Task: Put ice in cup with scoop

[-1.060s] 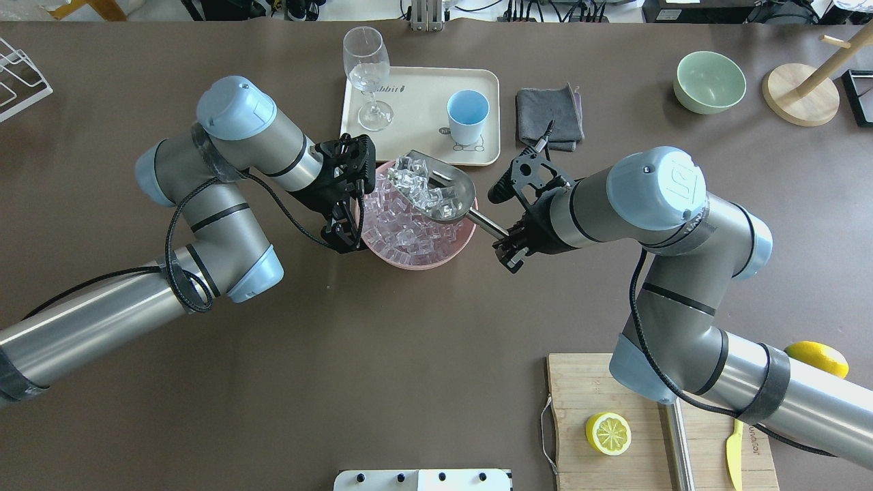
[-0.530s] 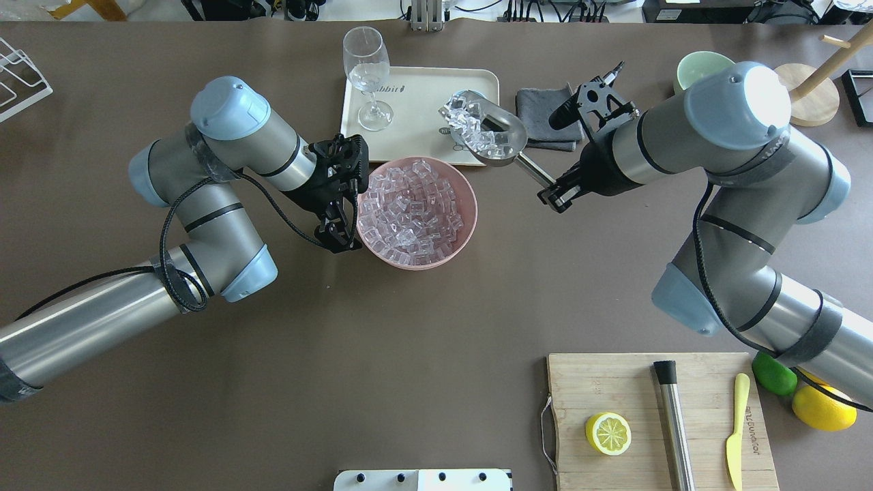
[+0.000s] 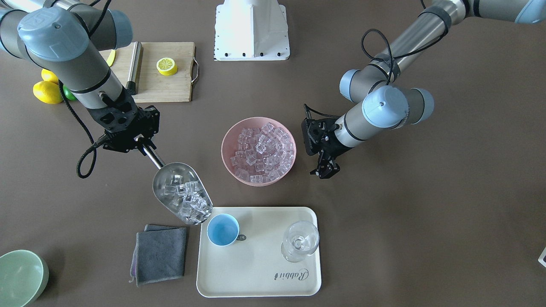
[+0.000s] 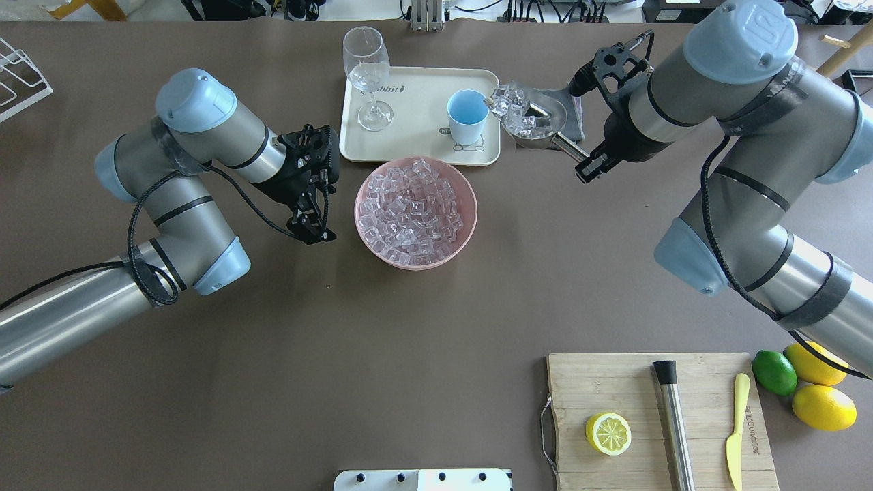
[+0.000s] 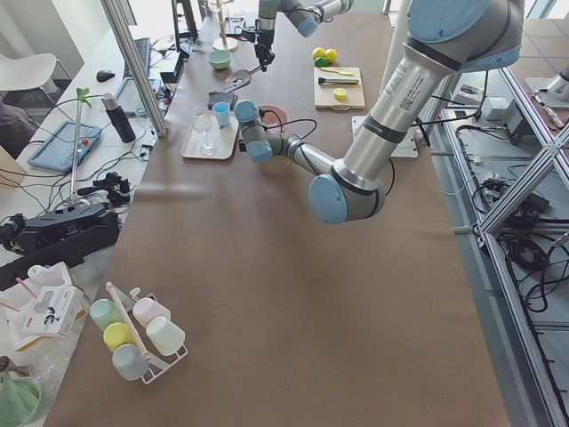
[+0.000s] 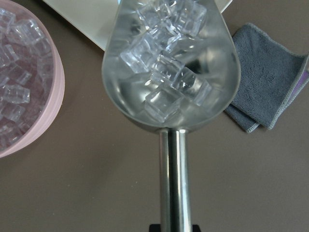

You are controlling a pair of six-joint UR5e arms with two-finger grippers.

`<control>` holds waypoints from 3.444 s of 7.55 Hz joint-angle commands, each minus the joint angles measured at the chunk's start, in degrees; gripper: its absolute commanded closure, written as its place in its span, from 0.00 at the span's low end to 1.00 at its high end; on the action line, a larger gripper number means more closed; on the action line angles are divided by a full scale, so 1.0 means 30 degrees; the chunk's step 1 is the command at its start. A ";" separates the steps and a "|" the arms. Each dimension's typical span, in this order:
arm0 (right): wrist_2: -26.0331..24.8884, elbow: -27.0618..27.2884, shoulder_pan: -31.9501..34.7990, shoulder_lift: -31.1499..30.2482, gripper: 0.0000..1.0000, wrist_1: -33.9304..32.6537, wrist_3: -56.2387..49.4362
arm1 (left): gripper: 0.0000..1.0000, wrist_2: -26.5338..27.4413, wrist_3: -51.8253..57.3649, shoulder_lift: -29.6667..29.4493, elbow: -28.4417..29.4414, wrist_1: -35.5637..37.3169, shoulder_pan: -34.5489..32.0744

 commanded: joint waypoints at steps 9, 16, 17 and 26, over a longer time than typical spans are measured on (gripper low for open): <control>-0.0978 -0.3843 0.0612 0.6636 1.00 -1.1082 -0.7064 | 0.01 0.2839 -0.5064 0.4487 -0.6642 0.8661 -0.5994; -0.1305 -0.0721 0.1395 0.4864 1.00 -1.3429 -0.7916 | 0.01 -0.0964 -0.1829 0.9137 -0.1174 0.9248 -1.4540; 0.0003 0.0101 0.2447 0.3256 1.00 -1.2906 -0.7829 | 0.01 -0.0968 -0.0218 0.9755 -0.1134 0.9093 -1.5516; 0.2067 0.0563 0.6908 -1.3074 1.00 0.4773 0.2485 | 0.01 -0.0557 -0.1754 1.0787 -0.1192 0.9091 -1.5790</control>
